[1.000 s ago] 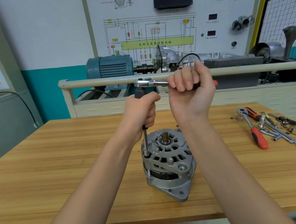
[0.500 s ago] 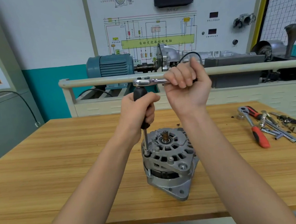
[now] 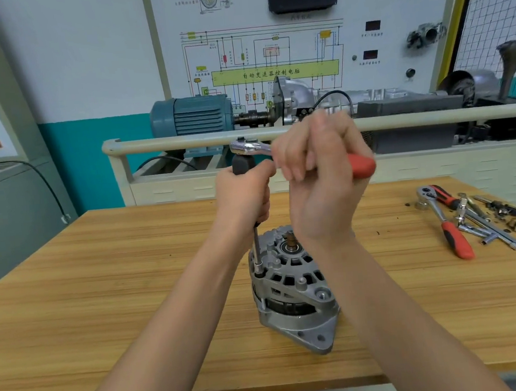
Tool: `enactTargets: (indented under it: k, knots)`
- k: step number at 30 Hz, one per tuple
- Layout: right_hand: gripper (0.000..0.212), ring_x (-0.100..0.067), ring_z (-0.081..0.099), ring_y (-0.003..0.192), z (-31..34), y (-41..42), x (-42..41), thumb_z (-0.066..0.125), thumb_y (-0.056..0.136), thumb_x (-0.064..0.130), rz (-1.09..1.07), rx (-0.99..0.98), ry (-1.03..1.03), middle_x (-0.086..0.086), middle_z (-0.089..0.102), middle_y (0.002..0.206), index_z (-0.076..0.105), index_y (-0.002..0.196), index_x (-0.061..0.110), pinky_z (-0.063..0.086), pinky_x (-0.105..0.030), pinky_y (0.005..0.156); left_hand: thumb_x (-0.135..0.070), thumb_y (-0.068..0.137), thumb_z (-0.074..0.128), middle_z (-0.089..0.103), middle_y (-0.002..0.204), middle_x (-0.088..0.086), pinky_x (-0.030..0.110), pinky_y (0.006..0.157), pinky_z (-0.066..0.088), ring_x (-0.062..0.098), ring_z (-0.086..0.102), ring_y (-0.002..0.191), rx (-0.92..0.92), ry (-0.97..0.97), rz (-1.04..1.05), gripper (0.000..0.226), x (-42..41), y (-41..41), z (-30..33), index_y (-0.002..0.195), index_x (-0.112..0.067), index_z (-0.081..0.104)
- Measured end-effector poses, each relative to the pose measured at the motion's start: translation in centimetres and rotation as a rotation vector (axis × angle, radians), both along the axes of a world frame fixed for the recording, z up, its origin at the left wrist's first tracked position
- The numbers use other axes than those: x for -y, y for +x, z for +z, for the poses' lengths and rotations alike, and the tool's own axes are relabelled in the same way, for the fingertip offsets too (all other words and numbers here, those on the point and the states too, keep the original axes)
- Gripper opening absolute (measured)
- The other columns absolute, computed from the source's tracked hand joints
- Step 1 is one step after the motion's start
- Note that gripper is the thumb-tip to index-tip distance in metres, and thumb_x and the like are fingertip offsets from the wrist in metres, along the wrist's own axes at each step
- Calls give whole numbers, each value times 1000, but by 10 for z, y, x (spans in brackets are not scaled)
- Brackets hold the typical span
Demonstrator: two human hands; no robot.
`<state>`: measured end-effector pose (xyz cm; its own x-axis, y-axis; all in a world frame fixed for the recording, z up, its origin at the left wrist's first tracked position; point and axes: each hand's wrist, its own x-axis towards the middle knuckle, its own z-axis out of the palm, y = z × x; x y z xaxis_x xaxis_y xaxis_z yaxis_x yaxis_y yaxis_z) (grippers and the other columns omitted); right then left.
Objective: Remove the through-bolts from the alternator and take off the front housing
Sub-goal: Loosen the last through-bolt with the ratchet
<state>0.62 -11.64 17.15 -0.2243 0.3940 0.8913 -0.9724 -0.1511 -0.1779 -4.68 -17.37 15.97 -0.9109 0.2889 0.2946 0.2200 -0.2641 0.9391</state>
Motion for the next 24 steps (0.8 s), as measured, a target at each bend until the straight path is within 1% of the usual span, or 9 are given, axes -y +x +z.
enactTargets:
  k: [2,4,6,8,11,14,18,21,24]
  knots:
    - [27,-18,35,46,-3,3,10,44,88,8,-157,-33,107,1,39,53,38,63,15,28,-37,49,-6,84,57,34,52,0,17,39,25,13,28,45,-19,-6,164,38,-2,3,-1,56,-20,34]
    - [28,-18,35,46,-2,1,11,46,87,9,-143,-25,117,2,41,54,41,61,18,27,-35,49,-7,83,58,32,58,2,19,40,24,15,26,49,-33,26,226,38,-3,2,-3,58,-19,33]
    - [36,-15,32,41,3,-3,0,46,88,6,83,-10,56,2,37,44,44,54,17,27,-31,47,-4,81,58,26,52,1,19,39,19,14,20,42,-34,38,181,40,-2,1,-3,56,-19,31]
    - [44,-11,31,38,9,-9,-18,41,91,7,401,71,-47,5,37,40,45,47,17,29,-26,46,-3,80,60,26,47,-1,20,39,19,13,21,38,-70,12,131,40,2,0,-5,55,-18,33]
    - [47,-10,30,33,12,-23,-42,41,90,13,881,227,-334,4,32,37,39,44,15,27,-23,41,-2,80,62,35,44,0,21,40,27,15,29,38,-158,-11,-47,36,11,0,-5,55,-14,40]
    - [43,-11,30,30,12,-38,-50,43,88,13,1114,268,-524,4,30,36,34,46,15,26,-22,37,-10,75,63,38,43,0,23,42,30,16,32,38,-135,-51,-314,32,15,-3,0,49,-15,44]
    - [44,-10,29,30,14,-37,-44,44,87,13,1013,287,-550,4,30,36,36,44,15,26,-22,36,-17,75,60,26,36,-5,20,38,17,10,20,31,-59,-132,-461,43,18,-7,6,41,-20,34]
    - [51,-10,28,34,14,-21,-35,39,94,12,775,283,-442,5,30,38,38,43,17,28,-23,40,-8,84,56,21,37,-6,18,38,15,10,14,32,-38,-86,-287,52,15,-5,3,42,-23,28]
    - [48,-13,31,38,6,-5,-11,38,94,5,329,123,-205,4,35,41,42,48,17,29,-27,46,-4,86,52,23,39,-5,18,38,17,13,17,35,-14,-45,-71,43,6,0,3,52,-18,29]
